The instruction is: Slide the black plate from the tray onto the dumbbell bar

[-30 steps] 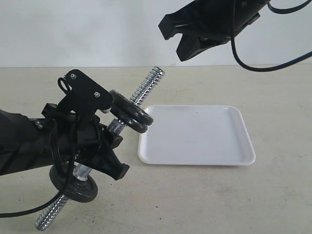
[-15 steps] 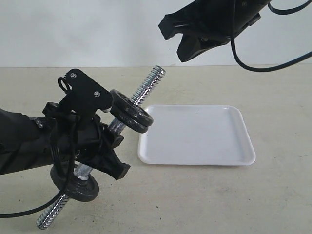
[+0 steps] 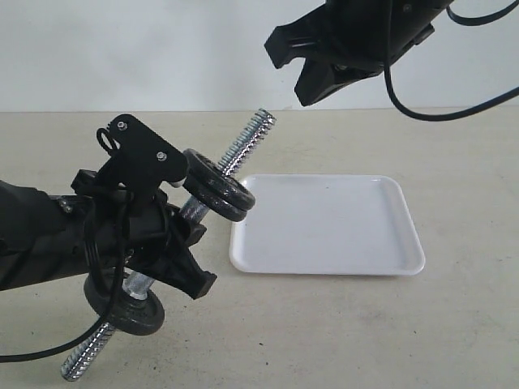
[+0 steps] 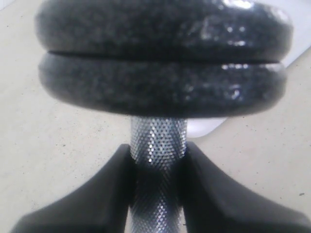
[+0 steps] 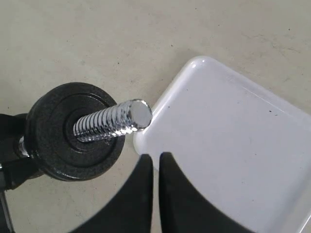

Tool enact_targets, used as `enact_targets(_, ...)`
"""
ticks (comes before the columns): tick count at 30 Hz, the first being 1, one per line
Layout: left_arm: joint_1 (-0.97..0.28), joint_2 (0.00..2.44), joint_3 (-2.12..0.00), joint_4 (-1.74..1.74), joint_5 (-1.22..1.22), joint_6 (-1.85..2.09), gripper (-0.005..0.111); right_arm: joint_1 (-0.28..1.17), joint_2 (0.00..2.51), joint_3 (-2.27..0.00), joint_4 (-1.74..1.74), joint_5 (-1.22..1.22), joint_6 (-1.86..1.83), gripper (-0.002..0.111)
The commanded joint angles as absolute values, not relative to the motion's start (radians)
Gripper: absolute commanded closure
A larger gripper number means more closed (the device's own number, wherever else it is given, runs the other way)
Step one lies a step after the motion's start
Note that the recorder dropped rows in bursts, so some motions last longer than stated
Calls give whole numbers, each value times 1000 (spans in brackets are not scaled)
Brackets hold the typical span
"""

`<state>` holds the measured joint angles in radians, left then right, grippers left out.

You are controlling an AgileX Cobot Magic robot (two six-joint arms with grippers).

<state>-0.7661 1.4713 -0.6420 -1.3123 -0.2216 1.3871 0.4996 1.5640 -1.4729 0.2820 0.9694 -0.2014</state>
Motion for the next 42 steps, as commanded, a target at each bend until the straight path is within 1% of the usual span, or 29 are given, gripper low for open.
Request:
enact_targets(1,-767,1409,-699,-1259,-337,1381,102,498,1557,-1477,274,984,-201,108)
enact_targets(4,-767,1409,-699,-1259,-337,1381,102,498,1557,-1477,274,1015,-201,107)
enact_targets(5,-767,1409,-699,-1259,-337,1381,102,498,1557,-1477,272,1019,-201,104)
enact_targets(6,-767,1409,-699,-1259,-337,1381,102,498,1557,-1477,272,1019,-201,98)
enact_targets(8,-767,1409,-699,-1259,-337,1381,102,498,1557,-1477,272,1019,-201,83)
enact_targets(9,-767,1409,-699,-1259,-337,1381,102,498,1557,-1477,272,1019,-201,72)
enact_targets(12,-767,1409,-699,-1259,-337,1381,102,498,1557,-1477,272,1019,-188,32)
enact_targets(13,-767,1409,-699,-1259,-337,1381,102,498,1557,-1477,272,1022,-188,23)
enact_targets(14,-767,1409,-699,-1259,-337,1381,102,498,1557,-1477,276,1026,-188,20)
enact_targets(15,-767,1409,-699,-1259,-337,1381,102,498,1557,-1477,276,1036,-188,21)
enact_targets(17,-767,1409,-699,-1259,-337,1381,102,498,1557,-1477,276,1058,-185,27)
enact_targets(20,-767,1409,-699,-1266,-337,1381,102,498,1557,-1477,276,1094,-159,43)
enact_targets(21,-767,1409,-699,-1266,-339,1381,102,498,1557,-1477,276,1104,-133,52)
enact_targets(24,-767,1409,-699,-1274,-344,1364,102,498,1557,-1477,276,1131,-84,83)
enact_targets(26,-767,1409,-699,-1294,-346,1338,102,498,1557,-1477,283,1160,-83,108)
enact_targets(30,-767,1409,-699,-1323,-351,1334,102,498,1557,-1477,309,1221,-100,109)
enact_targets(36,-767,1409,-699,-1394,-420,1290,102,498,1557,-1462,324,1221,-115,109)
enact_targets(42,-767,1409,-699,-1475,-471,1290,102,498,1557,-1338,367,1221,-166,109)
